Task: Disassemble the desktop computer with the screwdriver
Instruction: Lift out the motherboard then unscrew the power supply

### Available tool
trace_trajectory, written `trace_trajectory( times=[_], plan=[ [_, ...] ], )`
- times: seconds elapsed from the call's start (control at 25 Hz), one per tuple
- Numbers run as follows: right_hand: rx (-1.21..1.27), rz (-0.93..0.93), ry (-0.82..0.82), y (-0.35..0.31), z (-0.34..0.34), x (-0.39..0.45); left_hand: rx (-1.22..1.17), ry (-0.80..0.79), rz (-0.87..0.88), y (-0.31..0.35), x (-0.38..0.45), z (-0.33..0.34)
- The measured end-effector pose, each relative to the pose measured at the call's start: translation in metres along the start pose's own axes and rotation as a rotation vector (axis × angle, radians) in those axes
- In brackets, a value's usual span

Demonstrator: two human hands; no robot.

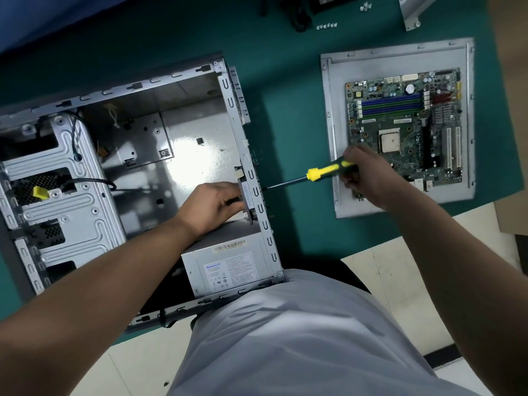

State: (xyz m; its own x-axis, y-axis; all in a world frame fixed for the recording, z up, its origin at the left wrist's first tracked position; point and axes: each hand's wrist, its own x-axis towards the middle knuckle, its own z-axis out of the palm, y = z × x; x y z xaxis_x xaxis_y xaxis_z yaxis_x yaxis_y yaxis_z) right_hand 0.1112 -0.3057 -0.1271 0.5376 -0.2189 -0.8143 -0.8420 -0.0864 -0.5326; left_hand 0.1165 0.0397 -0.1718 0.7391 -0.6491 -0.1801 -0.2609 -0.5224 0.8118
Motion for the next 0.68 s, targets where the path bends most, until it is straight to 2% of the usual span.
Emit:
trace_trajectory(
  times=[0.04, 0.08, 0.2, 0.24, 0.36, 0.4, 0.48, 0.52, 0.56, 0.68],
  plan=[
    [0.107, 0.014, -0.022, 0.0005, 0.0006, -0.0008, 0.007, 0.000, 0.000, -0.0007, 0.0004, 0.0000],
    [0.103, 0.011, -0.019, 0.0023, 0.0011, 0.0001, 0.014, 0.002, 0.000, -0.0020, 0.0004, 0.0001],
    [-0.253, -0.053, 0.051, 0.0086, -0.0019, 0.0027, 0.034, 0.005, 0.012, -0.0050, 0.0003, 0.0018],
    [-0.264, -0.073, 0.071, 0.0100, -0.0031, 0.0040, 0.034, 0.003, 0.012, -0.0048, 0.0003, 0.0016],
    [0.128, -0.006, -0.045, 0.0021, 0.0005, -0.0035, 0.025, 0.005, 0.020, -0.0026, 0.0001, 0.0008],
    [0.169, 0.024, -0.050, 0.0020, 0.0013, -0.0041, 0.023, 0.007, 0.024, -0.0019, 0.0001, 0.0002],
    [0.021, 0.042, -0.042, 0.0033, 0.0000, -0.0039, 0.018, 0.012, 0.033, -0.0009, 0.0000, -0.0001],
    [-0.141, -0.011, -0.011, 0.0057, -0.0004, -0.0035, 0.015, 0.013, 0.031, -0.0006, -0.0001, 0.0000],
    [-0.185, -0.075, 0.029, 0.0081, 0.0005, -0.0022, 0.015, 0.010, 0.028, -0.0005, -0.0001, -0.0002],
    [0.170, -0.015, -0.025, 0.0065, 0.0002, -0.0047, 0.034, -0.009, 0.022, -0.0015, -0.0002, 0.0005]
  ],
)
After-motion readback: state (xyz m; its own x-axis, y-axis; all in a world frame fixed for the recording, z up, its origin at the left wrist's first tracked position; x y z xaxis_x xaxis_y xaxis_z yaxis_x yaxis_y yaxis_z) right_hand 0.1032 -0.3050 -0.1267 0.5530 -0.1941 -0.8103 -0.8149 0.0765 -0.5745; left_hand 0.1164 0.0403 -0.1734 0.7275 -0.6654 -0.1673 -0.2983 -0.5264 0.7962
